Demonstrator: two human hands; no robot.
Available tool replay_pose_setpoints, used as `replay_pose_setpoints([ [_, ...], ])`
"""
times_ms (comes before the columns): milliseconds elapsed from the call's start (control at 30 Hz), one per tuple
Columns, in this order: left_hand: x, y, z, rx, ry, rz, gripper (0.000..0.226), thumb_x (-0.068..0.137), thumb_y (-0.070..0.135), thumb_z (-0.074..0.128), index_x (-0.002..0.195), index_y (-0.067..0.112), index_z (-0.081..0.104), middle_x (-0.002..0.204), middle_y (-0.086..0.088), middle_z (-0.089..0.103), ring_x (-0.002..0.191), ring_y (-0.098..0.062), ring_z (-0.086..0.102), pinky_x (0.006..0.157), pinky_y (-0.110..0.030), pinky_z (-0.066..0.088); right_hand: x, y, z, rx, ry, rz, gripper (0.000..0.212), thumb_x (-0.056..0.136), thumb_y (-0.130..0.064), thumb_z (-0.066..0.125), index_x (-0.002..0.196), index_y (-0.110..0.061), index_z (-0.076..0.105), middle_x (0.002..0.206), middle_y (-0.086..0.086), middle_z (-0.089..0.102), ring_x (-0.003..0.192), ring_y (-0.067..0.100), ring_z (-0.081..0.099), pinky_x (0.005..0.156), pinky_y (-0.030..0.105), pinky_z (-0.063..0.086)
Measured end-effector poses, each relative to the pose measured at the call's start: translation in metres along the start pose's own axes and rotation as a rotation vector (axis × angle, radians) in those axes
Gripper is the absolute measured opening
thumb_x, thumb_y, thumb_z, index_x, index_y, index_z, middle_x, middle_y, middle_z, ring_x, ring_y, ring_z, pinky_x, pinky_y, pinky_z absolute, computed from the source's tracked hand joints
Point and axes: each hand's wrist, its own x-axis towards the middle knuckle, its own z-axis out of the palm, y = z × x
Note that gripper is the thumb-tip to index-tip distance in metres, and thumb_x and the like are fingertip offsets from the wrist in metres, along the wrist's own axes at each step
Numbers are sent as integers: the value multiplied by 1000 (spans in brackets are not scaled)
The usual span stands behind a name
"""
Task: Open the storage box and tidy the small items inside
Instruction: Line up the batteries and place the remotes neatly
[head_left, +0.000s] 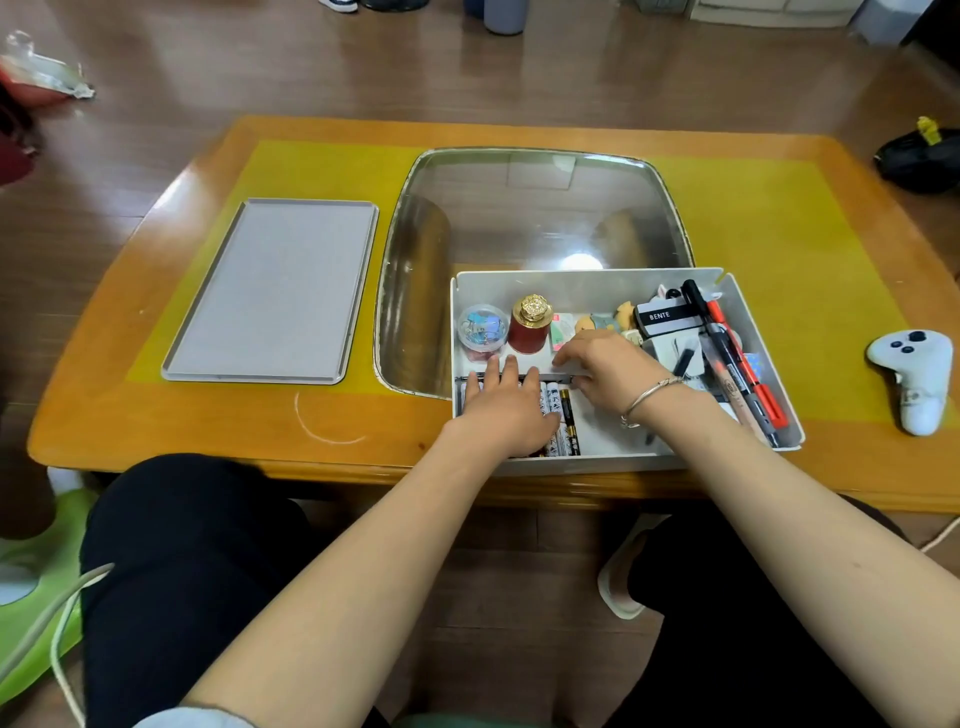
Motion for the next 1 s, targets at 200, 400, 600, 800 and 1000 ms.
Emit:
replay_pose_setpoints([
  [200, -1, 3, -4, 82, 20, 6, 68, 97, 54, 34, 152, 20, 13, 157, -12, 15, 144, -34, 8, 114, -56, 0, -21, 1, -8, 98, 133, -4, 27, 85, -8, 59, 110, -10, 66, 110, 10, 62, 106, 25, 55, 95, 32, 40],
  [400, -4, 0, -4, 76, 49, 31, 65, 97, 51, 37, 151, 21, 16, 154, -12, 20, 142, -35, 13, 116, -56, 6, -47, 15, -30, 138, 376, 114, 18, 83, -9, 64, 100, -11, 70, 100, 7, 65, 100, 26, 57, 86, 29, 41],
  [600, -2, -2, -1, 73, 52, 28, 68, 96, 48, 41, 152, 23, 12, 152, -11, 20, 141, -35, 14, 115, -54, 9, -84, 51, -42, 148, 641, 479, 13, 80, -23, 65, 92, -20, 69, 97, 5, 67, 92, 29, 61, 76, 35, 48],
  [800, -2, -2, -5, 101, 48, 38, 66, 96, 45, 41, 151, 22, 15, 151, -11, 24, 140, -36, 18, 114, -54, 15, -107, 63, -29, 145, 625, 626, 13, 80, -29, 66, 92, -22, 68, 96, 3, 67, 91, 30, 60, 65, 30, 39],
  [1000, -7, -2, -7, 139, 25, 55, 72, 96, 48, 42, 153, 23, 6, 158, -10, 13, 144, -36, 10, 115, -54, 12, -106, 56, -29, 152, 589, 647, 12, 80, -33, 68, 87, -23, 67, 75, -6, 58, 83, 27, 61, 60, 29, 41],
])
